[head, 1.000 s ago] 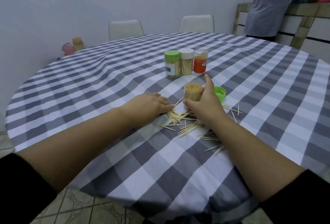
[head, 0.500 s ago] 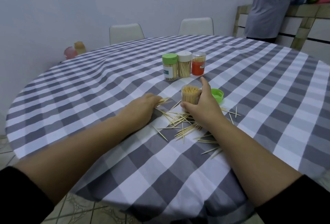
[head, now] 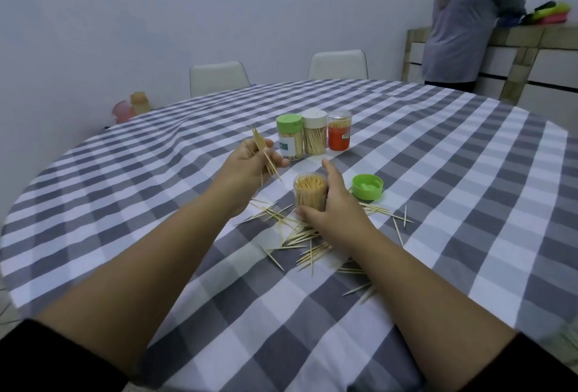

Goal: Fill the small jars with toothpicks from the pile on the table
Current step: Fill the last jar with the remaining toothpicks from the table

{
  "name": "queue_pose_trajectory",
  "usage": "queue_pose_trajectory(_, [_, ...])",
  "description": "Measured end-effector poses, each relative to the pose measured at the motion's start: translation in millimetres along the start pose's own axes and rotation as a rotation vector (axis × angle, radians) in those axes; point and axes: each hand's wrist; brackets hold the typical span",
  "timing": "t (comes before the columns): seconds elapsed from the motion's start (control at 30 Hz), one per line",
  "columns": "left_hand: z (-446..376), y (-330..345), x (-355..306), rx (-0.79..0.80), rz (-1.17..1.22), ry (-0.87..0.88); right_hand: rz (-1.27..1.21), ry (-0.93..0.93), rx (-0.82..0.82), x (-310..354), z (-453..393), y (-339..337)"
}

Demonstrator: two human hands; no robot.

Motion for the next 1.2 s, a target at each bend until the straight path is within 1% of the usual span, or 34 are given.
queue_pose_trajectory(0.17, [-3, 19, -4, -0.020, 0.048, 0.015, 0.024, 0.012, -0.010, -1, -2, 2])
queue_pose_trajectory(0.33, [-3, 30, 2, 0.038, -0.120, -0.007, 0.022, 0.009, -0.016, -2, -4, 4])
queue_pose_trajectory(0.53, [-1, 33, 9, 0.080, -0.285, -0.024, -0.014, -0.046, -0.022, -3, -3, 4])
queue_pose_trajectory(0.7, [7, 38, 5, 0.077, -0.412, -0.058, 0.029, -0.009, 0.008, -3, -4, 3])
queue_pose_trajectory(0.77, [7, 37, 7, 0.104, -0.432, -0.098, 0.031, -0.006, 0.011, -4, -5, 3])
queue_pose_trajectory(0.87, [8, 37, 6, 0.154, -0.397, -0.156, 0.033, -0.005, 0.004, -4, -6, 4])
queue_pose_trajectory(1.07, [4, 33, 6, 0.120, -0.446, -0.127, 0.015, -0.028, -0.001, -5, -6, 5])
queue_pose_trajectory(1.2, [1, 38, 6, 0.153, -0.524, -0.192, 0.025, -0.028, 0.010, -5, -6, 3])
Point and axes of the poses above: each hand's wrist, its own z-axis away from the middle knuckle, its own y-axis out of the palm, x = y × z, and after that the axes turned 7 degrees about x, right-handed
